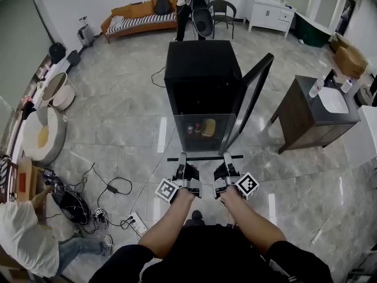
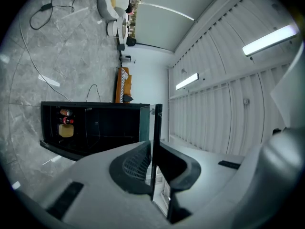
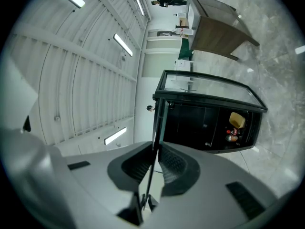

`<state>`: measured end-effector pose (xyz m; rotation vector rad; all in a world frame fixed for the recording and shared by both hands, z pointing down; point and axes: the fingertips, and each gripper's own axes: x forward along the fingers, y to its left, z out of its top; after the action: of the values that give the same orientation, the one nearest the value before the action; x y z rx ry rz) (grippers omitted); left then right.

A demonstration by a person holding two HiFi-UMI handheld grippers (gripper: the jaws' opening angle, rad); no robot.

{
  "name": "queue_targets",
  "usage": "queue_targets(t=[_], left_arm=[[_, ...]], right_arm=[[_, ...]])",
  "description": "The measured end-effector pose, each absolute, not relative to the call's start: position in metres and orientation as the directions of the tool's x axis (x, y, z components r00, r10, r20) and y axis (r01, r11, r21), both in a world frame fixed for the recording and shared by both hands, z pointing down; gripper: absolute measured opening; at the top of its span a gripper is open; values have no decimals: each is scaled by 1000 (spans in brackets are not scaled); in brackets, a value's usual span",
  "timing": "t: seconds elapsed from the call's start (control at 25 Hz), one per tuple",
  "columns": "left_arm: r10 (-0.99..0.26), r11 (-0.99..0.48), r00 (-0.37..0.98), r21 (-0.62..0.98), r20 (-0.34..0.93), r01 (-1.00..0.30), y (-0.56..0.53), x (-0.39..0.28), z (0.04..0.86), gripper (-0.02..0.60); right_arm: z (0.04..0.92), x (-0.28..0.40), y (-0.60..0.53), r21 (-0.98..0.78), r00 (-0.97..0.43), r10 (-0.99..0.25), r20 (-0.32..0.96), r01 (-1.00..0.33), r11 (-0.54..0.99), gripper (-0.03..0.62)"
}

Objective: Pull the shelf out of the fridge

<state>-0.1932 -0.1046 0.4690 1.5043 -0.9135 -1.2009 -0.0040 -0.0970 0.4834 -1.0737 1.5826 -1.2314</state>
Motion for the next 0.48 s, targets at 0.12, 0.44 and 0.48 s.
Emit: queue_targets(t=[0.12,0.44,0.48], left_arm=[[-940,-254,234,967,-249,11,-87,-186,466,37],[-938,-268,228,963,-263,10,-45,-172,456,37],[-937,-267,230,964,-262,10,-41,-170,456,37]], right_arm=[[484,5,-83,-977,-294,-951,-101,-153,151,46],[470,16,-41,-975,-309,-941,-140,-123,185,46],[472,19,-37,-975,-307,-942,-134,-131,182,46]])
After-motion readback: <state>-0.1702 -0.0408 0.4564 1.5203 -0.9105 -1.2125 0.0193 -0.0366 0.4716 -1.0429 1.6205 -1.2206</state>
